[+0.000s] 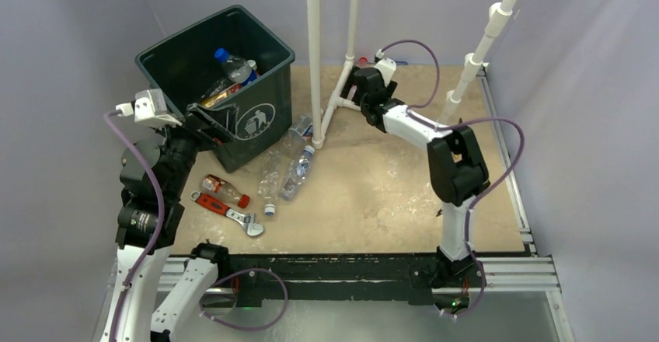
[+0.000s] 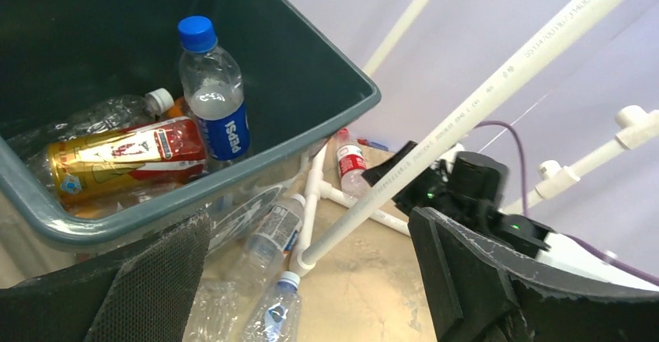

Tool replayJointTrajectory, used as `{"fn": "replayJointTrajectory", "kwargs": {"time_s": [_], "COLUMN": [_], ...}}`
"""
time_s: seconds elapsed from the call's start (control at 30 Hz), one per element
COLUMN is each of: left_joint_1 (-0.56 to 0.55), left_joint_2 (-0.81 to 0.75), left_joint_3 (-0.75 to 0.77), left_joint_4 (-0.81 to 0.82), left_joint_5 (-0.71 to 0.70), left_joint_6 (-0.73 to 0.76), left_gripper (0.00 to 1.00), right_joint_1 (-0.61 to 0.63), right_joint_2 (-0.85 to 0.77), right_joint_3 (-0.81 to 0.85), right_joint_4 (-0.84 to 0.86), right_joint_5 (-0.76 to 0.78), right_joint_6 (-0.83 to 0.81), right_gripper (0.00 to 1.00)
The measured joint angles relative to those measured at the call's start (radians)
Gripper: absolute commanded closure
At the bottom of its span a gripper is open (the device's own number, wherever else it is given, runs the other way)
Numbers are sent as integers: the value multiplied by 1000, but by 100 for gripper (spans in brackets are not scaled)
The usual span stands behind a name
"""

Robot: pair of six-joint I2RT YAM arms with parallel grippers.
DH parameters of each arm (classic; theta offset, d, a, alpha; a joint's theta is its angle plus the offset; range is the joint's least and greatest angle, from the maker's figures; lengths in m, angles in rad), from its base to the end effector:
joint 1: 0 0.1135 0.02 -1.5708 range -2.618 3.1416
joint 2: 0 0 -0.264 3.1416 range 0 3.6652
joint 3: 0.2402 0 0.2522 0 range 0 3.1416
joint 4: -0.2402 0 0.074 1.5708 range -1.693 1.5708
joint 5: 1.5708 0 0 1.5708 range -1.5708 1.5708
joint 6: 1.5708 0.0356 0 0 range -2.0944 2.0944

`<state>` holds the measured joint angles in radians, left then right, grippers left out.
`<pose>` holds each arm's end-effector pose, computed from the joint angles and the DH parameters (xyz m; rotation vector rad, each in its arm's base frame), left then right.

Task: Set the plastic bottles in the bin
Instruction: Pick up the plastic bottle from the corner of the board.

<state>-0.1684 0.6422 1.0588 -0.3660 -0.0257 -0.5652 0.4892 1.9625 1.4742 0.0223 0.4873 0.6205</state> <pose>0.1163 -0.0188 0.4312 -0.3254 1.5124 -0.5650 0.4134 0.2012 0.2482 0.4289 1.9390 0.2227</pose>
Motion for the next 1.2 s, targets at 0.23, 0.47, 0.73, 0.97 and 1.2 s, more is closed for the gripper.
{"fn": "replayJointTrajectory", "kwargs": {"time_s": [0.23,0.47,0.73,0.97,1.2], "left_joint_1": [-39,-51,-51,-51,-51], "left_joint_2": [-21,-31,-33,-36,-39], "left_joint_3": [-18,-63,-93,-93,-92], "left_joint_4": [-2,-1,4,4,-3], "left_joint_5": [-7,-13,-7,-7,-7], "left_joint_6": [6,8,7,7,7], "left_gripper": [1,1,1,1,1], "right_joint_1": [-42,-77,-92,-92,-92], "right_joint_2": [212,319,402,421,371], "right_joint_3": [211,365,426,425,338], "right_joint_4": [-52,-88,-135,-149,-85], "right_joint_5": [16,13,-61,-122,-154], "right_joint_6": [4,-21,-30,-27,-35], "right_gripper": [1,1,6,25,52]}}
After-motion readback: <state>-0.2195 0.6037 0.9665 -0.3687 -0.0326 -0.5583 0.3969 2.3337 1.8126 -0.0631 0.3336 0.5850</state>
